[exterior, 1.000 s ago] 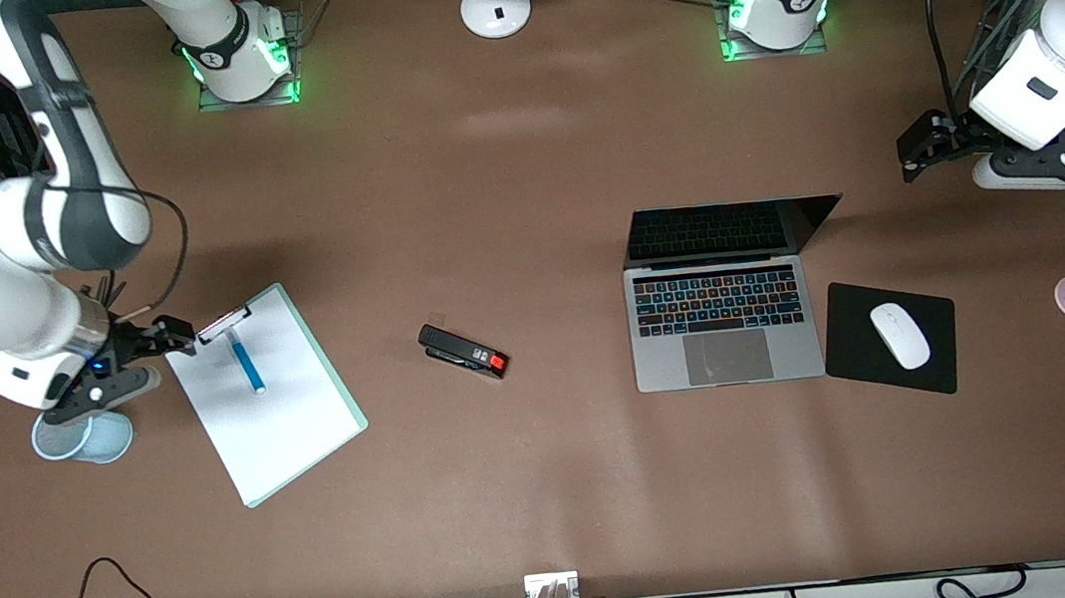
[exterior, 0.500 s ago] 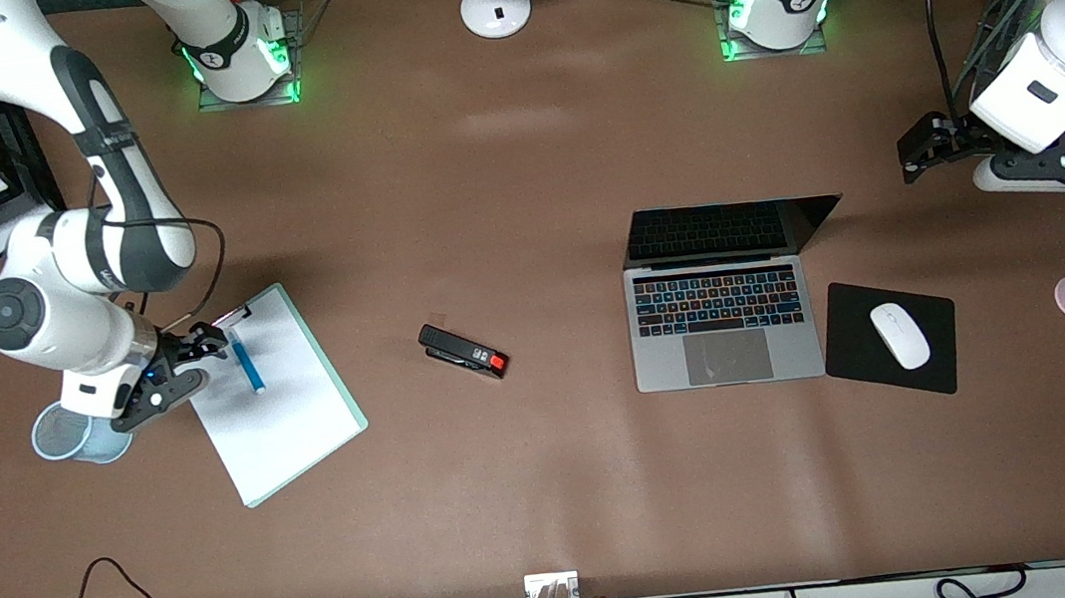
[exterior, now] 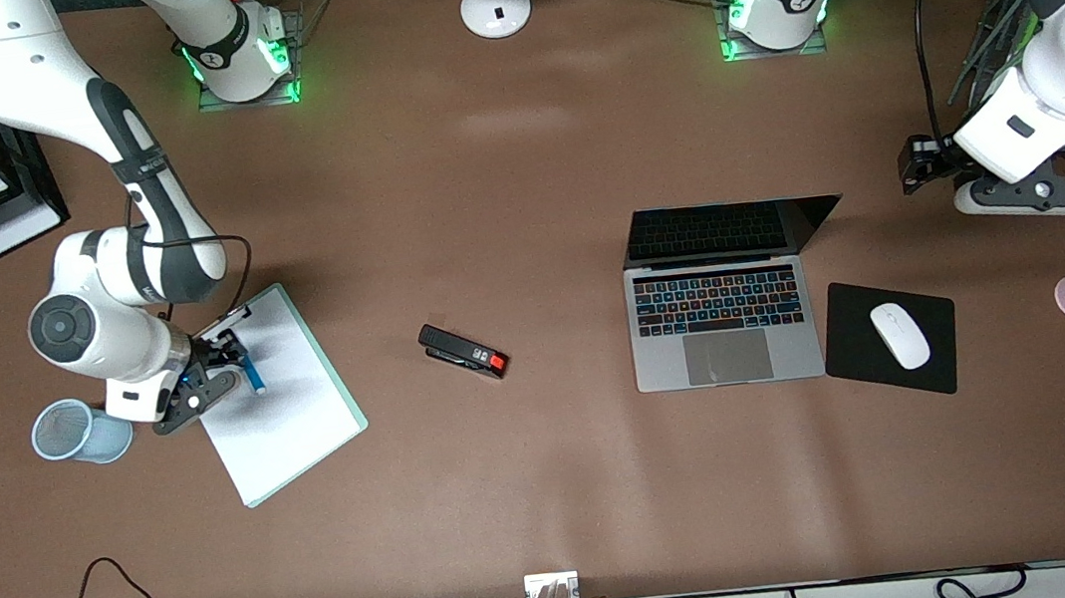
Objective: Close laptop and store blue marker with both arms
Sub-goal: 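Grasp the blue marker with the right gripper while the left gripper starts moving, then lift the marker with the right gripper while the left gripper reaches the laptop lid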
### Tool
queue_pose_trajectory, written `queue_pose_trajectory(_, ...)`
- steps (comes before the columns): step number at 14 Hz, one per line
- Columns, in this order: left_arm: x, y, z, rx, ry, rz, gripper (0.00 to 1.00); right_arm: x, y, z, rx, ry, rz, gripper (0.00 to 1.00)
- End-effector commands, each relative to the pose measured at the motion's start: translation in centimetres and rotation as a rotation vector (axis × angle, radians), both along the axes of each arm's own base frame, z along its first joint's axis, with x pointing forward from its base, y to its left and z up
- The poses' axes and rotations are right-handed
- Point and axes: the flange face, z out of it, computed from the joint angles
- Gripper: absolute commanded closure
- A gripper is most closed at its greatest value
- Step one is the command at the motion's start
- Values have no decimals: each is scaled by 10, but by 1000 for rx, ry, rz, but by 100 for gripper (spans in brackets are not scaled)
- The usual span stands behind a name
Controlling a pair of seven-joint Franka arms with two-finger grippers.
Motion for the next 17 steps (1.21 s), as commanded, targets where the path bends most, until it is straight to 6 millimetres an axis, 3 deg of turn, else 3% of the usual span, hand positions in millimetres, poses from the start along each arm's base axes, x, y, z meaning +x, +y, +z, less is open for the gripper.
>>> queue_pose_trajectory(1, -4, -3, 10, -10, 49, -16, 100, 1, 12, -8, 20, -12, 26, 46)
queue_pose_trajectory(5, -23, -22, 17, -56, 109, 25, 100, 3, 14, -24, 17, -20, 31, 49)
queue_pose_trajectory(8, -28, -35, 15, -99, 130, 89, 100, 6, 16, -22, 18, -32, 35, 54)
queue_pose_trajectory(12, -42, -75, 4, -108, 158, 169, 100, 9, 19, -29, 22, -40, 37, 59)
queue_pose_trajectory(14, -50, -94, -18, -108, 164, 188, 100, 8, 23, -32, 35, -38, 25, 62)
queue_pose_trajectory(17, -95, -135, -53, -70, 108, 161, 100, 12, 24, -33, 41, -41, 21, 71)
